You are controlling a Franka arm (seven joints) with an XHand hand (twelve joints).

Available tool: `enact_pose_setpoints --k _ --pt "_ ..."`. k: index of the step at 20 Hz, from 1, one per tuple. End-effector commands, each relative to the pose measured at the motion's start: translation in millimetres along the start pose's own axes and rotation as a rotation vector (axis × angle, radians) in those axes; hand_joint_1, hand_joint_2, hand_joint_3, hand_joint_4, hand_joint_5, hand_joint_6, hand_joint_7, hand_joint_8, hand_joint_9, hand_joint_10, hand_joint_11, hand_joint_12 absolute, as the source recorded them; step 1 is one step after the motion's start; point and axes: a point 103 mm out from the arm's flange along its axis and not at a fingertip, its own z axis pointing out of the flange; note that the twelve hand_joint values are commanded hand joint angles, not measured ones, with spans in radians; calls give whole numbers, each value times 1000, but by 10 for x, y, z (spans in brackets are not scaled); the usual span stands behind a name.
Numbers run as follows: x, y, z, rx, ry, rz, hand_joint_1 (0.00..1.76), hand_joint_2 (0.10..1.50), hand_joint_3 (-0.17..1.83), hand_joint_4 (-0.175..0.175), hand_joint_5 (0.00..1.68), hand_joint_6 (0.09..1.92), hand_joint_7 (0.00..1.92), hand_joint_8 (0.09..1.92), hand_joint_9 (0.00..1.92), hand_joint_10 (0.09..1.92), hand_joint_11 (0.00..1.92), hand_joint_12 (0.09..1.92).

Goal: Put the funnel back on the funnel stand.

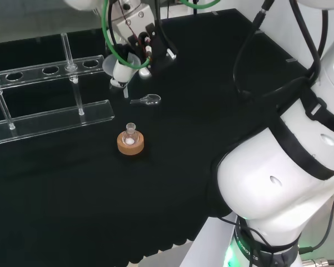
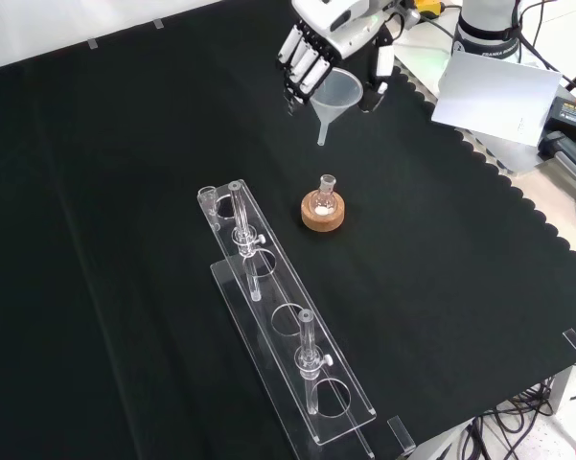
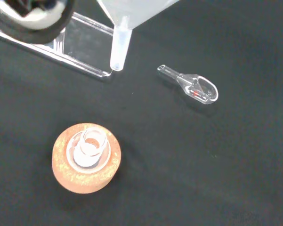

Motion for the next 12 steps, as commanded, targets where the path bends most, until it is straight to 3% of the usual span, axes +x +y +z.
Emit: enact_pose_setpoints --k 1,12 --pt "-147 50 -112 -3 16 15 785 636 512 -38 539 87 563 680 911 457 671 1219" --pt "-275 350 -410 -59 77 23 782 638 512 -38 539 87 562 682 913 453 673 1216"
